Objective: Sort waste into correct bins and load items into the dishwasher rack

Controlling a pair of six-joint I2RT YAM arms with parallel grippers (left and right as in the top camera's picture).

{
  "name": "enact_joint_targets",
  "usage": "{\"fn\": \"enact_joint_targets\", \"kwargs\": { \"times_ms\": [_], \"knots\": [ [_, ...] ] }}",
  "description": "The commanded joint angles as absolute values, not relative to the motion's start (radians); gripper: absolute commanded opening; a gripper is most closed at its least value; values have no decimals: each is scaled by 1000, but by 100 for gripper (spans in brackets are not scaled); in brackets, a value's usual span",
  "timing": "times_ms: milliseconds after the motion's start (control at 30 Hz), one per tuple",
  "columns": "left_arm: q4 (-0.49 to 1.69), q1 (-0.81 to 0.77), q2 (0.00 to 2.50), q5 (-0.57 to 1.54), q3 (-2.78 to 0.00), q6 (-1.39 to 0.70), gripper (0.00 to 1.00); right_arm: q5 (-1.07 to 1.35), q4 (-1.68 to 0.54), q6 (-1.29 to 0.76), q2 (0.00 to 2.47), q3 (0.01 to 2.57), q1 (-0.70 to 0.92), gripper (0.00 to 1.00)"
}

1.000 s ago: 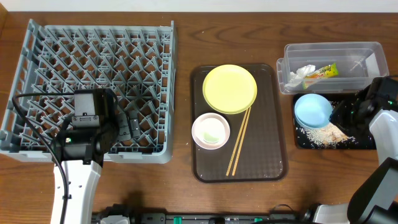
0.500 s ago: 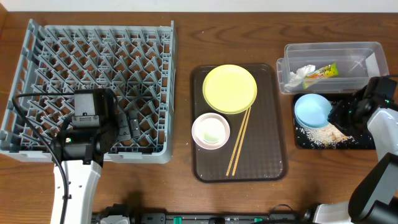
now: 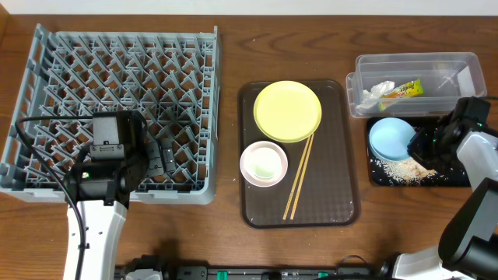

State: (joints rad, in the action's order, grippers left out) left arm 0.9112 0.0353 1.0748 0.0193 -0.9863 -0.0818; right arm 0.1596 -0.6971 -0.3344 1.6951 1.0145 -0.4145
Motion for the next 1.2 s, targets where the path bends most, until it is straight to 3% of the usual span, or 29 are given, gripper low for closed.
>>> {"fn": "enact_joint_targets", "kwargs": {
  "times_ms": [0, 200, 567, 1167],
  "knots": [
    [912, 31, 1078, 15, -1010, -91, 98, 154, -696, -344, 1701, 1011, -404, 10],
    [912, 31, 1078, 15, -1010, -91, 98, 154, -698, -344, 1701, 1011, -404, 1],
    [912, 31, 1078, 15, -1010, -91, 98, 272, -715, -336, 1673, 1014, -406, 1],
    [911, 31, 1078, 15, -1010, -91, 98, 283, -820, -227, 1396, 1014, -404, 1]
  ]
}}
